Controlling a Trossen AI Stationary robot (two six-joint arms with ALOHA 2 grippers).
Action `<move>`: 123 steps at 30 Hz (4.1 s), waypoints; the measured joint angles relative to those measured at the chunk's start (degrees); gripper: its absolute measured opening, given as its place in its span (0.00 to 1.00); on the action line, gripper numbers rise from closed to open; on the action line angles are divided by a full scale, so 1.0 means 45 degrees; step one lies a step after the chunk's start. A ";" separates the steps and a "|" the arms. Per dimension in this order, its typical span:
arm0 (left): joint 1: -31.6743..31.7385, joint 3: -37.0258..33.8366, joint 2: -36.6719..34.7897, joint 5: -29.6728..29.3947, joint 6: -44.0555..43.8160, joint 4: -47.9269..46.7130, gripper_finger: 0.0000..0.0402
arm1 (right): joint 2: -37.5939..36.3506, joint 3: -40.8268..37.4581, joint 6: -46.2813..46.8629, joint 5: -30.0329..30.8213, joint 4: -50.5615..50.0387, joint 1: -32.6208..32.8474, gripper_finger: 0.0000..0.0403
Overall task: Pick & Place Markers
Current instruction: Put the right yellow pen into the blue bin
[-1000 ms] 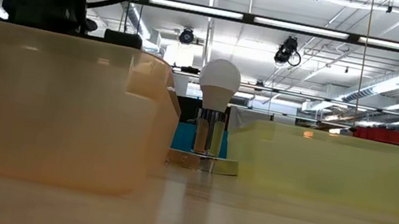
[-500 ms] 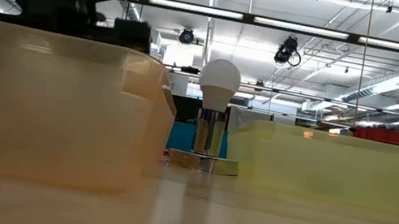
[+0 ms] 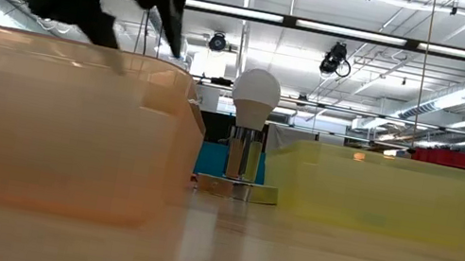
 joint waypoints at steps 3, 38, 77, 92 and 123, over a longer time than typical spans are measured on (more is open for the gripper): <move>0.0111 0.0215 -0.0362 -0.0573 0.2254 -0.0019 0.71 | 0.0000 0.0000 0.0000 0.0000 -0.0060 0.0000 0.81; 0.3368 -0.0032 -0.4770 0.2303 1.8277 0.8159 0.71 | 0.0000 0.0005 0.2955 -0.1760 -0.1416 0.0747 0.81; 0.3512 -0.0022 -0.5939 0.3745 1.7311 0.8635 0.71 | 0.1083 0.0019 0.1414 -0.3774 -0.3077 0.6416 0.81; 0.3512 -0.0022 -0.5935 0.3750 1.7311 0.8539 0.71 | 0.2306 0.0010 0.1439 -0.4473 -0.3160 0.8417 0.81; 0.3492 -0.0022 -0.5925 0.4221 1.5980 0.6538 0.71 | 0.4639 0.0005 -0.0418 -0.1604 -0.5206 0.9482 0.81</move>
